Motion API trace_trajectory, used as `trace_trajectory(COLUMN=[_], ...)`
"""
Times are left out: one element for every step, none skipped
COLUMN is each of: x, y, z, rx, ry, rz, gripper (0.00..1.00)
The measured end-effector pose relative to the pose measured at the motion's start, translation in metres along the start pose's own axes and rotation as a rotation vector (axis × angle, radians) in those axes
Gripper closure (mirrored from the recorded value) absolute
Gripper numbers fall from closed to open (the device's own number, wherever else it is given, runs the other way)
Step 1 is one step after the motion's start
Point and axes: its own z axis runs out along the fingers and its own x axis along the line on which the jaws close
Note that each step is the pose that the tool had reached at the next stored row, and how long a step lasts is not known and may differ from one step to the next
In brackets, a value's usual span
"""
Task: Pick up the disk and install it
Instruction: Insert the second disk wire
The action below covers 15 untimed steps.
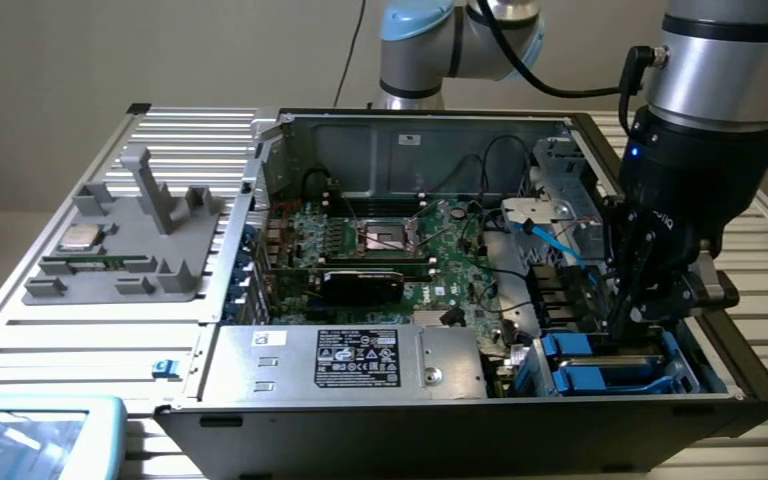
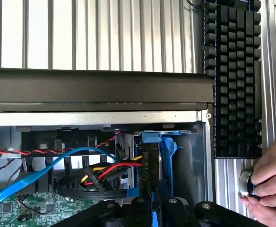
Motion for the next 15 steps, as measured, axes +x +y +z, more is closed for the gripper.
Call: trace_trajectory(x=[0.0, 0.0001, 0.0001, 0.0002, 0.0003, 0.0004, 0.0004, 0.0004, 0.0005, 0.0006, 0.0006, 0.0007, 0.0007, 0.0008, 0.0009], y=[0.0, 0.0, 0.0002, 0.0007, 0.001, 0.001, 0.001, 0.001, 0.001, 0.001, 0.001, 0.001, 0.001, 0.0009, 0.0009], z=[0.0, 0.0001, 0.0001, 0.0003, 0.0006, 0.0008, 0.0009, 0.0012, 0.0014, 0.0017, 0.002, 0.0023, 0.0026, 0.003, 0.0034], rx=[0.0, 0.0, 0.0, 0.0, 0.0, 0.0, 0.0, 0.0, 0.0, 0.0, 0.0, 0.0, 0.0, 0.0, 0.0], ry=[0.0, 0.0001, 0.0, 0.0001, 0.0001, 0.0002, 0.0, 0.0001, 0.0001, 0.0002, 0.0002, 0.0001, 0.0002, 0.0002, 0.0003], rz=[0.0, 0.0, 0.0, 0.0, 0.0, 0.0, 0.0, 0.0, 0.0, 0.0, 0.0, 0.0, 0.0, 0.0, 0.0], gripper=[0.84, 0.84, 0.84, 0.84, 0.84, 0.84, 0.84, 0.84, 0.84, 0.84, 0.84, 0.84, 0.84, 0.84, 0.84])
